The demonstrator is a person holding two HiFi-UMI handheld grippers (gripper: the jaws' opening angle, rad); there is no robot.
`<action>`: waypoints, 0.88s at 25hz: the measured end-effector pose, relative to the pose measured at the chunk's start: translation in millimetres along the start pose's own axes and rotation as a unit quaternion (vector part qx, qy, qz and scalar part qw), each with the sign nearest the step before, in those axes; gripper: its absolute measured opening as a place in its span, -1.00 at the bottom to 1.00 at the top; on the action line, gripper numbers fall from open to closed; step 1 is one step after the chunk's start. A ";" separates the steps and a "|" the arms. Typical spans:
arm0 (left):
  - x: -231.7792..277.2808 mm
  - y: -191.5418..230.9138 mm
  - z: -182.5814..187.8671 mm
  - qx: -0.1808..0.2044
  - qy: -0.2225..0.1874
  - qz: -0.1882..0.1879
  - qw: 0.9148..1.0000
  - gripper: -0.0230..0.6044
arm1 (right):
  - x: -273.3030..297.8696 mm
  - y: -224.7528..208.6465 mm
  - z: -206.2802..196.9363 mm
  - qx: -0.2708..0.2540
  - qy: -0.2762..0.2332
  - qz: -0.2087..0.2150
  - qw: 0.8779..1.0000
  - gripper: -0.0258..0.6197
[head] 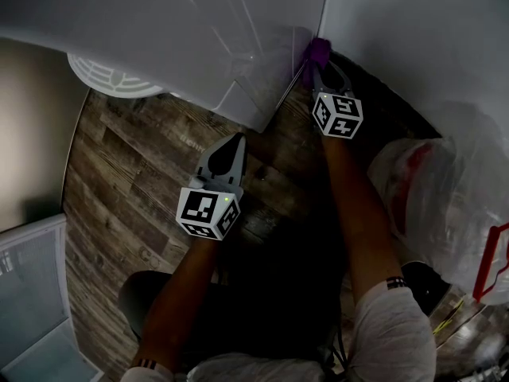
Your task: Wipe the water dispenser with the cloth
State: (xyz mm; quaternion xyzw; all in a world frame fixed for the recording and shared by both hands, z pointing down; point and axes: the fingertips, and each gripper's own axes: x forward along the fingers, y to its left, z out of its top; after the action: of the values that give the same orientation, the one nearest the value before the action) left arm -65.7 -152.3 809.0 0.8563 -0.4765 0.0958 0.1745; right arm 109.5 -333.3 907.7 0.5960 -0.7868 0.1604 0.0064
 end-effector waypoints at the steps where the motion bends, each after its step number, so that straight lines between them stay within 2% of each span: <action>1: -0.6 1.1 1.6 0.000 -0.001 0.000 1.000 -0.93 | -1.7 0.2 3.0 0.000 -0.003 0.000 1.000 -0.63; 8: -5.6 3.4 15.1 0.012 0.000 0.000 1.000 -0.93 | -29.1 21.3 37.7 -0.014 -0.027 0.023 0.999 -0.63; 13: -12.3 2.0 28.7 0.038 0.016 -0.009 0.999 -0.93 | -55.4 47.5 69.9 -0.018 -0.041 0.040 0.998 -0.63; 17: -23.6 7.0 58.0 0.044 0.017 -0.010 0.999 -0.93 | -80.8 75.4 103.0 -0.025 -0.052 0.057 0.997 -0.63; 22: -45.4 -0.4 113.5 0.067 0.001 -0.018 0.998 -0.93 | -119.3 124.3 160.5 -0.040 -0.070 0.093 0.992 -0.63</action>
State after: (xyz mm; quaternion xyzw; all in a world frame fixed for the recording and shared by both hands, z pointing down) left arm -89.5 -160.8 689.5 0.8746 -0.4533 0.1250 0.1184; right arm 56.3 -233.8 701.0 0.5297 -0.8429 0.0862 -0.0400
